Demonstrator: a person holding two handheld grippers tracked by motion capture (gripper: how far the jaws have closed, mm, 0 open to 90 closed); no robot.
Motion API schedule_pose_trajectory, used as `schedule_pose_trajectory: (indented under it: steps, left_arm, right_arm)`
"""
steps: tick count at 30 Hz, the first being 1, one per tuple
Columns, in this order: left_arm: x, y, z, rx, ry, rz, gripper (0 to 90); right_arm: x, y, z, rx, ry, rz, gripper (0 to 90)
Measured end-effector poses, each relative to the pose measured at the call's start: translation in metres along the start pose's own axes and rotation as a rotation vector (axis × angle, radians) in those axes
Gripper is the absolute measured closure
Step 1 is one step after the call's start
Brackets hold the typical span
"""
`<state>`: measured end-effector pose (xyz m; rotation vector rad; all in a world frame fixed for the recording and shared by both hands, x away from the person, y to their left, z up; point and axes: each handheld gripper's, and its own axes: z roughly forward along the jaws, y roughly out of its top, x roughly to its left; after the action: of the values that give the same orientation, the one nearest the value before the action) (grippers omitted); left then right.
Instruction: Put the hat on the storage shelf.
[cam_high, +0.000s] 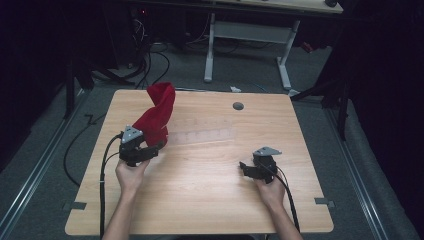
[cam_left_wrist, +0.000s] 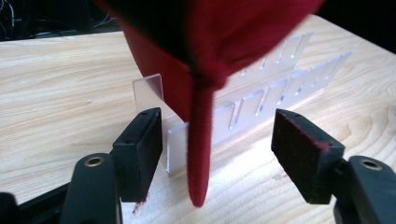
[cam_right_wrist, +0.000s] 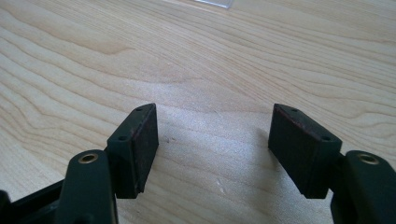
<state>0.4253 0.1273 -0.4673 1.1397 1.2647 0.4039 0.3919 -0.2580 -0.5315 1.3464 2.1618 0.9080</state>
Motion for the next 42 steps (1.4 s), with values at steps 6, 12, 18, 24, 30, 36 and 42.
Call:
schedule_pose_trajectory:
  steps: [6, 12, 18, 24, 30, 36, 42]
  left_arm:
    - [-0.002, 0.0, -0.009, 0.003, 0.008, 0.02, 32.9]
    - [0.003, -0.004, -0.023, 0.007, 0.019, 0.005, 33.2]
    - [0.004, -0.011, -0.033, 0.024, 0.016, 0.006, 33.2]
    - [0.004, -0.018, -0.042, 0.034, 0.0, -0.031, 33.2]
    - [0.0, -0.029, -0.047, 0.063, -0.025, -0.048, 32.7]
    - [-0.006, -0.039, -0.049, 0.085, -0.043, -0.065, 32.6]
    - [-0.009, -0.05, -0.046, 0.12, -0.046, -0.049, 32.7]
  right_arm:
    - [0.0, 0.0, 0.0, 0.0, 0.0, 0.0, 33.4]
    - [0.0, 0.0, 0.0, 0.0, 0.0, 0.0, 33.4]
    - [0.0, 0.0, 0.0, 0.0, 0.0, 0.0, 33.4]
    - [0.0, 0.0, 0.0, 0.0, 0.0, 0.001, 33.4]
    - [0.0, 0.0, 0.0, 0.0, -0.001, 0.001, 33.4]
    - [0.0, 0.0, 0.0, -0.001, -0.001, 0.0, 33.4]
    - [0.0, 0.0, 0.0, 0.0, -0.001, 0.001, 33.4]
